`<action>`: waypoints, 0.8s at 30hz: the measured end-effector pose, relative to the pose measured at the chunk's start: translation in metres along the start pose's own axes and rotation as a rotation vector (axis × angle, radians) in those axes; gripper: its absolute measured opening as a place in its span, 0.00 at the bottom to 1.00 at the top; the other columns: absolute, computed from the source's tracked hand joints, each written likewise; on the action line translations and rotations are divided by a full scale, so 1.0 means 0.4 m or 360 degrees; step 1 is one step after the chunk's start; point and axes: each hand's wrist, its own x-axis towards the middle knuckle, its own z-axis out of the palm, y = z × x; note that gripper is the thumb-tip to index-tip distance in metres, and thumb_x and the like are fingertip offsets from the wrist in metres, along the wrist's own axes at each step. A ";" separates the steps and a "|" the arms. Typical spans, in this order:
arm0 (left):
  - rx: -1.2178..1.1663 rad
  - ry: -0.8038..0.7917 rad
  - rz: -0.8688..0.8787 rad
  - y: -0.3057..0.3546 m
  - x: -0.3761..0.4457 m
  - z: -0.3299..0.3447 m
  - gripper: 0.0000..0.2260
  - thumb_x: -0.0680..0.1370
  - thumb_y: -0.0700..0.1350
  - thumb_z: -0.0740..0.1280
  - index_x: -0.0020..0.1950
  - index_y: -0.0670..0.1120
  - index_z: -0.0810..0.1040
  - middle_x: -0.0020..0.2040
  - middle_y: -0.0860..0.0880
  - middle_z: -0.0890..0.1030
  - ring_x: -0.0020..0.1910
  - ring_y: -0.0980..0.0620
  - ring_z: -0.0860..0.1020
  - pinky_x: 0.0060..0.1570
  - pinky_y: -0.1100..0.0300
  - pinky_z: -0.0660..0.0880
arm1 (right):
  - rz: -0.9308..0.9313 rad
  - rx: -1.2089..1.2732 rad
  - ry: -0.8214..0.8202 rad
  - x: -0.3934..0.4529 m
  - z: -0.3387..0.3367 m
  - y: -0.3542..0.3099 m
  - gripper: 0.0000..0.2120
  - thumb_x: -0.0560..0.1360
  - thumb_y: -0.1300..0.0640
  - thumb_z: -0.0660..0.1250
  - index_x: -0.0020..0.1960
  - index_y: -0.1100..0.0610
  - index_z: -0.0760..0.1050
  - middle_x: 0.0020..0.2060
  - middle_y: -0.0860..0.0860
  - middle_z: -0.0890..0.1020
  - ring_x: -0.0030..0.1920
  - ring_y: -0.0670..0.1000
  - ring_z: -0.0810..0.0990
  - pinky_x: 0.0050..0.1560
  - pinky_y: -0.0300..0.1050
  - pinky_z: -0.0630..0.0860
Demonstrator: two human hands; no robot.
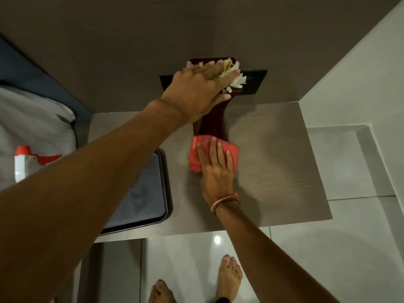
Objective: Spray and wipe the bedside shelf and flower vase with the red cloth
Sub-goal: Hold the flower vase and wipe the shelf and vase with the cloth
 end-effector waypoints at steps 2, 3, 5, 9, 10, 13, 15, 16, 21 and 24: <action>0.0016 0.0013 -0.0013 0.001 -0.002 0.001 0.28 0.85 0.58 0.52 0.84 0.55 0.49 0.85 0.45 0.54 0.82 0.39 0.58 0.75 0.35 0.64 | 0.0043 0.0078 -0.0052 -0.043 -0.005 0.016 0.38 0.78 0.62 0.61 0.82 0.48 0.48 0.82 0.59 0.51 0.82 0.60 0.48 0.80 0.63 0.48; 0.0037 0.0027 -0.0011 0.003 -0.003 0.002 0.28 0.85 0.58 0.52 0.84 0.55 0.49 0.85 0.45 0.54 0.82 0.40 0.58 0.76 0.35 0.63 | 0.0094 0.0142 -0.0009 -0.066 -0.016 0.021 0.38 0.77 0.63 0.63 0.81 0.49 0.50 0.82 0.58 0.53 0.82 0.59 0.50 0.80 0.62 0.50; 0.0064 0.0059 0.0011 0.009 -0.014 0.014 0.27 0.86 0.58 0.50 0.84 0.54 0.48 0.85 0.44 0.55 0.83 0.41 0.58 0.80 0.37 0.60 | 0.0211 0.0375 0.0135 -0.112 -0.045 0.028 0.37 0.76 0.65 0.66 0.81 0.50 0.55 0.81 0.56 0.59 0.80 0.60 0.58 0.78 0.61 0.59; 0.0107 0.0144 0.0020 0.049 -0.060 0.058 0.27 0.86 0.57 0.48 0.84 0.53 0.47 0.84 0.43 0.56 0.83 0.42 0.58 0.81 0.42 0.57 | 0.0406 0.0896 0.0396 -0.190 -0.100 0.060 0.38 0.74 0.72 0.66 0.79 0.51 0.59 0.78 0.56 0.67 0.76 0.59 0.68 0.72 0.52 0.70; 0.0127 0.0171 0.0018 0.057 -0.074 0.074 0.27 0.86 0.56 0.48 0.84 0.53 0.46 0.84 0.44 0.56 0.83 0.41 0.58 0.82 0.43 0.57 | 0.0437 0.0949 0.0442 -0.200 -0.107 0.067 0.39 0.73 0.74 0.65 0.78 0.51 0.59 0.77 0.57 0.68 0.75 0.59 0.69 0.71 0.50 0.69; 0.0161 0.0262 -0.0010 0.077 -0.096 0.101 0.26 0.86 0.55 0.47 0.84 0.52 0.48 0.83 0.44 0.61 0.82 0.41 0.61 0.81 0.45 0.59 | 0.0459 0.0988 0.0548 -0.215 -0.128 0.085 0.37 0.73 0.75 0.64 0.77 0.52 0.59 0.75 0.60 0.71 0.74 0.60 0.70 0.72 0.50 0.68; 0.0164 0.0323 -0.0035 0.085 -0.102 0.106 0.25 0.87 0.55 0.47 0.84 0.51 0.52 0.82 0.44 0.65 0.80 0.41 0.65 0.80 0.45 0.62 | 0.0435 0.0992 0.0591 -0.217 -0.134 0.092 0.35 0.74 0.76 0.64 0.76 0.55 0.61 0.74 0.61 0.72 0.73 0.61 0.72 0.72 0.53 0.70; 0.0171 0.0340 -0.0036 0.089 -0.105 0.107 0.25 0.87 0.55 0.48 0.84 0.51 0.53 0.81 0.44 0.66 0.79 0.41 0.66 0.79 0.45 0.64 | 0.0423 0.1010 0.0594 -0.216 -0.135 0.093 0.35 0.74 0.76 0.63 0.77 0.56 0.62 0.74 0.61 0.72 0.73 0.61 0.71 0.72 0.55 0.71; 0.0202 0.0300 0.0054 0.117 -0.163 0.116 0.29 0.85 0.55 0.57 0.84 0.51 0.53 0.81 0.44 0.66 0.80 0.42 0.66 0.80 0.44 0.64 | 0.0371 0.1032 0.0601 -0.236 -0.151 0.088 0.31 0.76 0.72 0.63 0.77 0.58 0.63 0.74 0.60 0.72 0.74 0.59 0.71 0.70 0.60 0.74; 0.0145 0.0258 0.0085 0.140 -0.197 0.110 0.28 0.86 0.55 0.54 0.84 0.52 0.51 0.82 0.42 0.63 0.81 0.41 0.63 0.80 0.44 0.61 | 0.0426 0.1083 0.0566 -0.254 -0.158 0.081 0.29 0.78 0.70 0.63 0.77 0.57 0.64 0.72 0.59 0.75 0.71 0.57 0.75 0.69 0.58 0.76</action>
